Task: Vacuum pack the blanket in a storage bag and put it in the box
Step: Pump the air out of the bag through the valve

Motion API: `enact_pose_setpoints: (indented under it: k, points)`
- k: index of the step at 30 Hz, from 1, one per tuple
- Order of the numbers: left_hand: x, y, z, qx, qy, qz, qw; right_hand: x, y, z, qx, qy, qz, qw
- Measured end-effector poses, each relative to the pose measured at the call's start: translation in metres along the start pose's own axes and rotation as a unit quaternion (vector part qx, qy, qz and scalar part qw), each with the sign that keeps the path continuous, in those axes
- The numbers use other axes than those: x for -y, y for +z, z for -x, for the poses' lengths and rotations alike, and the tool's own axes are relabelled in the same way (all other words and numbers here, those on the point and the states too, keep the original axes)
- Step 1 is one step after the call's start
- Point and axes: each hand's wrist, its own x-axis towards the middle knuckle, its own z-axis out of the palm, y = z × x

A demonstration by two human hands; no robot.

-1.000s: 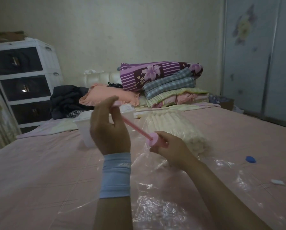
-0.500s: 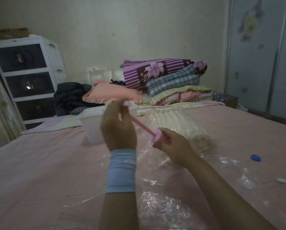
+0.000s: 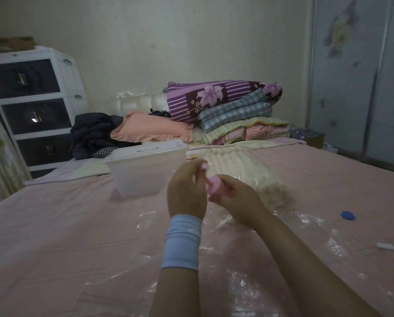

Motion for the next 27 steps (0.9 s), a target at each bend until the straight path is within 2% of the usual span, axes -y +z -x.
enact_pose_setpoints:
  k: [3, 5, 8, 13, 15, 18, 23, 25, 27]
  points:
    - [-0.019, -0.032, -0.030, -0.160, 0.049, -0.003, 0.986, 0.000, -0.002, 0.000, 0.008, 0.008, -0.006, 1.000]
    - [-0.025, -0.046, -0.041, -0.214, 0.065, -0.002, 0.975, -0.001, -0.002, 0.001, 0.013, 0.010, -0.007, 1.000]
    - [-0.019, -0.040, -0.034, -0.200, 0.057, 0.001, 0.978, 0.000, 0.000, 0.001, 0.015, 0.011, -0.010, 1.000]
    - [0.005, 0.009, 0.013, 0.006, -0.018, 0.003, 1.000, 0.002, 0.001, 0.002, 0.006, 0.001, -0.005, 1.000]
    - [0.009, 0.018, 0.024, 0.055, -0.044, 0.012, 0.997, 0.003, 0.000, 0.002, 0.008, 0.001, -0.011, 1.000]
    - [-0.001, 0.008, 0.011, 0.020, 0.005, 0.006, 1.000, 0.001, -0.003, 0.002, 0.002, 0.002, -0.009, 1.000]
    - [-0.029, -0.036, -0.033, -0.191, 0.075, 0.002, 0.979, -0.002, -0.005, 0.001, 0.011, 0.015, -0.013, 1.000]
    - [-0.030, -0.042, -0.038, -0.217, 0.085, 0.006, 0.972, -0.003, -0.004, 0.002, 0.011, 0.015, -0.017, 1.000]
    - [-0.024, -0.034, -0.031, -0.191, 0.082, 0.003, 0.978, -0.002, -0.004, 0.003, 0.011, 0.015, -0.020, 1.000]
